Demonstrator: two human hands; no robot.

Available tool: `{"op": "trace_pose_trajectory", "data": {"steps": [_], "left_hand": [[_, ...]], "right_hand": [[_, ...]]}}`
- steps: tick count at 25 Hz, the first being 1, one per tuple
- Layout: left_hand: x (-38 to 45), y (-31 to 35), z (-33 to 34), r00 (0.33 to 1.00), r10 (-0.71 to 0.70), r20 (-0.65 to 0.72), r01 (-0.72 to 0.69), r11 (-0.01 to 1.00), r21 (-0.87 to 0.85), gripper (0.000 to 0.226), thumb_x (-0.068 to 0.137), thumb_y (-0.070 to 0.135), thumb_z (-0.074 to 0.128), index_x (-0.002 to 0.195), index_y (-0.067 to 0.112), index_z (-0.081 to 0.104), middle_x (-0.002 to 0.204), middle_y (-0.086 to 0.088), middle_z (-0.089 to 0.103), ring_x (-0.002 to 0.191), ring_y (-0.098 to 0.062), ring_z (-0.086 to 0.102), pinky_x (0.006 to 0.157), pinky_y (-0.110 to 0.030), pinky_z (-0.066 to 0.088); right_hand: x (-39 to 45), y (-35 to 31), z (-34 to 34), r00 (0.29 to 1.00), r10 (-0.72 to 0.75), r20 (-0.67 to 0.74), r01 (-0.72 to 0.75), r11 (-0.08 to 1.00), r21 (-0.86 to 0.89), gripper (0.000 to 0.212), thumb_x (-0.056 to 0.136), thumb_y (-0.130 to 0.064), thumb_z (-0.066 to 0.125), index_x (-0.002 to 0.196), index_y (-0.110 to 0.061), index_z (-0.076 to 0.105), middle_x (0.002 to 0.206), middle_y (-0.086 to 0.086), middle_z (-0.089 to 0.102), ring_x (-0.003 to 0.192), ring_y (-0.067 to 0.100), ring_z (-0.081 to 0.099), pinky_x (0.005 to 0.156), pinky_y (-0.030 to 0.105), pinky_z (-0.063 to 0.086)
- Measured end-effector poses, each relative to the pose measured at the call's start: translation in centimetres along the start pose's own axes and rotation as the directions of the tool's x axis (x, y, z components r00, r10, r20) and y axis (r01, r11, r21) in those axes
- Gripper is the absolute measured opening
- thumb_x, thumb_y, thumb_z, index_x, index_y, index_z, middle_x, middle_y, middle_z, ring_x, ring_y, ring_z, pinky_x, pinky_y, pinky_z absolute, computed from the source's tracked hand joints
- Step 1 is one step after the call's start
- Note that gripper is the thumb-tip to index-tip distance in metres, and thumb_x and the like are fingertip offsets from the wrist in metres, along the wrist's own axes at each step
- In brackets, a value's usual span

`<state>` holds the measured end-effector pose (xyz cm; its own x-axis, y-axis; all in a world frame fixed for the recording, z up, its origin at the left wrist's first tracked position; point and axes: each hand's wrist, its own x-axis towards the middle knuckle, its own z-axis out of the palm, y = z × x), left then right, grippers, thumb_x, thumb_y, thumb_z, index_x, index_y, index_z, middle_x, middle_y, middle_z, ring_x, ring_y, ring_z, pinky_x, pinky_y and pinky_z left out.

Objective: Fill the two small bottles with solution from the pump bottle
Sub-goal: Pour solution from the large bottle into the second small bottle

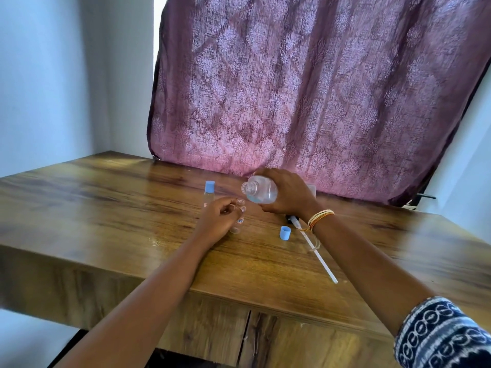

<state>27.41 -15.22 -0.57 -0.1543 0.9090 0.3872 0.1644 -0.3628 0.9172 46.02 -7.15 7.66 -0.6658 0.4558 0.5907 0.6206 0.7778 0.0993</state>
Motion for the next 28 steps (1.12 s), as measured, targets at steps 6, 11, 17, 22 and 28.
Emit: {"op": "trace_pose_trajectory", "data": {"steps": [6, 11, 17, 22, 28], "left_hand": [[-0.15, 0.42, 0.08, 1.0, 0.026, -0.014, -0.025, 0.998, 0.054, 0.026, 0.091, 0.019, 0.064, 0.114, 0.008, 0.067, 0.104, -0.02, 0.07, 0.077, -0.008, 0.067, 0.054, -0.011, 0.051], [-0.16, 0.39, 0.07, 1.0, 0.011, -0.008, -0.01, 0.998, 0.066, 0.025, 0.092, 0.018, 0.063, 0.114, 0.007, 0.067, 0.104, -0.018, 0.069, 0.08, -0.011, 0.067, 0.054, -0.011, 0.052], [-0.06, 0.32, 0.23, 1.0, -0.024, -0.003, 0.024, 1.0, 0.007, 0.022, 0.091, 0.013, 0.064, 0.111, 0.005, 0.067, 0.103, -0.026, 0.068, 0.082, -0.022, 0.066, 0.069, -0.045, 0.061], [0.05, 0.22, 0.18, 0.999, -0.037, 0.001, 0.037, 0.999, 0.002, 0.024, 0.091, 0.017, 0.065, 0.113, 0.008, 0.067, 0.104, -0.023, 0.068, 0.085, -0.023, 0.068, 0.068, -0.045, 0.061], [0.0, 0.18, 0.07, 0.999, -0.042, 0.012, 0.042, 0.999, 0.0, 0.025, 0.091, 0.019, 0.065, 0.113, 0.008, 0.067, 0.105, -0.021, 0.068, 0.089, -0.025, 0.069, 0.069, -0.046, 0.061]], "right_hand": [[-0.1, 0.11, 0.26, 0.999, -0.035, -0.007, 0.034, 0.999, -0.041, 0.074, 0.057, -0.04, 0.083, 0.124, -0.022, 0.058, 0.108, 0.003, 0.069, 0.091, 0.028, 0.066, 0.074, 0.044, 0.054], [-0.34, 0.46, 0.36, 1.0, -0.028, 0.004, 0.028, 0.995, -0.093, 0.073, 0.059, -0.042, 0.08, 0.126, -0.023, 0.058, 0.107, 0.002, 0.069, 0.09, 0.027, 0.065, 0.073, 0.044, 0.053], [-0.26, 0.3, 0.43, 0.999, -0.037, -0.019, 0.035, 0.994, -0.106, 0.071, 0.057, -0.041, 0.079, 0.123, -0.026, 0.058, 0.107, 0.0, 0.07, 0.089, 0.027, 0.065, 0.072, 0.044, 0.053], [-0.13, 0.18, 0.5, 0.998, -0.064, -0.024, 0.061, 0.99, -0.13, 0.067, 0.059, -0.043, 0.078, 0.121, -0.025, 0.06, 0.106, 0.001, 0.07, 0.087, 0.027, 0.066, 0.071, 0.044, 0.053], [0.03, 0.01, 0.42, 0.996, -0.084, -0.003, 0.082, 0.987, -0.137, 0.065, 0.061, -0.044, 0.076, 0.121, -0.024, 0.06, 0.108, 0.002, 0.069, 0.089, 0.028, 0.065, 0.073, 0.044, 0.052]]}}
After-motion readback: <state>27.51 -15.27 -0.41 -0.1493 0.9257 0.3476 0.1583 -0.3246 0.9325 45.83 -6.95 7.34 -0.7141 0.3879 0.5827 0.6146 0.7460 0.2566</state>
